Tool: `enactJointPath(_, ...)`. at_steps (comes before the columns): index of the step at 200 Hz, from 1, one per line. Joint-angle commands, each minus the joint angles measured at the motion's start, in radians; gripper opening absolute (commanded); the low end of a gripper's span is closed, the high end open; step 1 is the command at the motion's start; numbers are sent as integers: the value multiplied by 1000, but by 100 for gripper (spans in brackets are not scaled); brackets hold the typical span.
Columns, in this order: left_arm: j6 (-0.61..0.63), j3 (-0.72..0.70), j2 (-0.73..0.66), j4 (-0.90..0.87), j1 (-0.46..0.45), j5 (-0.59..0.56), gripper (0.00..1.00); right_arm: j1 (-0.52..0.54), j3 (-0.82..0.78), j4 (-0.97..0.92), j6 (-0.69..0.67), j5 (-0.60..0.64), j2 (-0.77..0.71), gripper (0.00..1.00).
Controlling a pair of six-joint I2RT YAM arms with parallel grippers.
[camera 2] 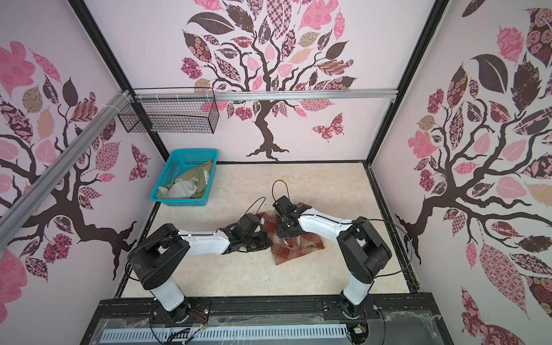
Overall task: Fold and stack skirts
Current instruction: Fold the skirt at the center of the table.
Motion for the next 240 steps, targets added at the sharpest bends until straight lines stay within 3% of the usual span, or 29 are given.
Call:
enactJointPath(1,15,-30,-42,-46,-6,-13,17,5,-12,21,18,-53,-15,49)
enactJointPath(69,16,-46,-173,-149,-2,-95,17,6,-23,90,63,-196,-142,53)
enactJointPath(113,45,-7,-224,-224,5,-150,17,-1,-70,62,37,-169,-289,58)
enactJointPath(135,88,50,-219,-237,13,-167,29,-19,-151,63,22,-134,-348,59)
enactJointPath(168,140,153,-135,-247,48,-114,43,-20,-262,81,10,-90,-407,61)
enactJointPath(198,130,187,-81,-175,93,-22,46,-20,-330,93,-1,-60,-442,63)
enactJointPath(240,141,240,-21,-157,101,22,46,0,-315,84,-39,15,-425,66)
